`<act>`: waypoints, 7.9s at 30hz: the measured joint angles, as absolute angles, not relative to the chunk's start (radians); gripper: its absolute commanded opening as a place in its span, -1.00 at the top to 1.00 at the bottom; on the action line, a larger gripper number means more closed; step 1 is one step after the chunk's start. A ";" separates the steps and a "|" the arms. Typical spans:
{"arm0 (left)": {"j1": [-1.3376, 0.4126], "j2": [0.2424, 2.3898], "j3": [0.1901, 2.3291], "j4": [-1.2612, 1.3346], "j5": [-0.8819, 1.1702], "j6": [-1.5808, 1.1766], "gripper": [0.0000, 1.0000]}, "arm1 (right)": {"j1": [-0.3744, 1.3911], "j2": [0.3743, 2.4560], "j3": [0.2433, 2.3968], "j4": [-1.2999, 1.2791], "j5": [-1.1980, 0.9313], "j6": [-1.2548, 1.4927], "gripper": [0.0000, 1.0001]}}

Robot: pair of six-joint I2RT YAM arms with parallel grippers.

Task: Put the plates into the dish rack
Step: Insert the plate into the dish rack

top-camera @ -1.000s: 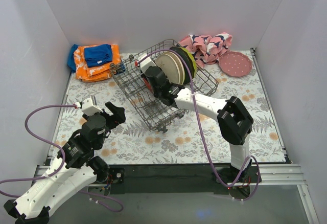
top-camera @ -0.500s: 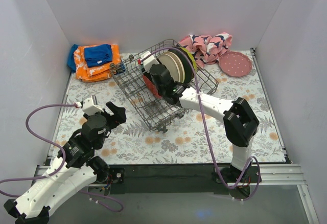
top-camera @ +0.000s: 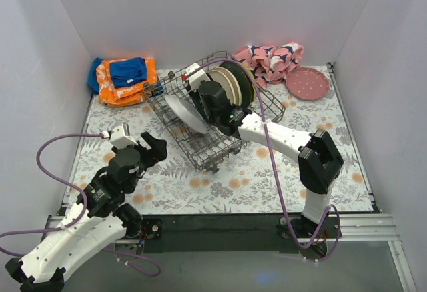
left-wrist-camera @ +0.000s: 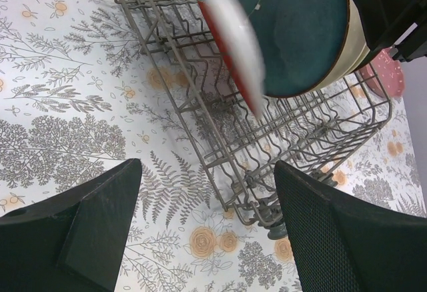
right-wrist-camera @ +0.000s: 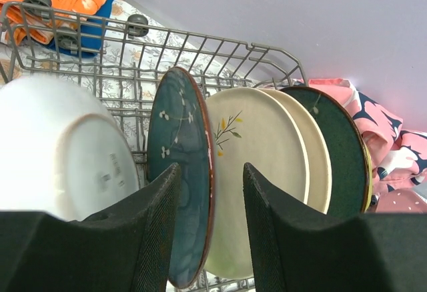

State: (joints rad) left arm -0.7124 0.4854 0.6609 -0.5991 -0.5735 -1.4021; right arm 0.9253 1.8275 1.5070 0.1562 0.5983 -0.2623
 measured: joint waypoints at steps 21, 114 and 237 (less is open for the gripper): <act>-0.712 0.635 0.687 -0.512 -0.535 -1.442 -0.64 | 0.931 1.708 1.498 -0.049 0.245 -0.376 -0.45; -0.064 1.501 0.973 0.077 0.528 -1.399 0.60 | 0.359 1.236 1.150 -0.179 -0.656 -0.369 -0.60; -0.504 1.495 1.116 -0.053 -0.223 -1.639 1.00 | 0.832 1.631 1.271 -0.110 0.033 -0.280 -0.56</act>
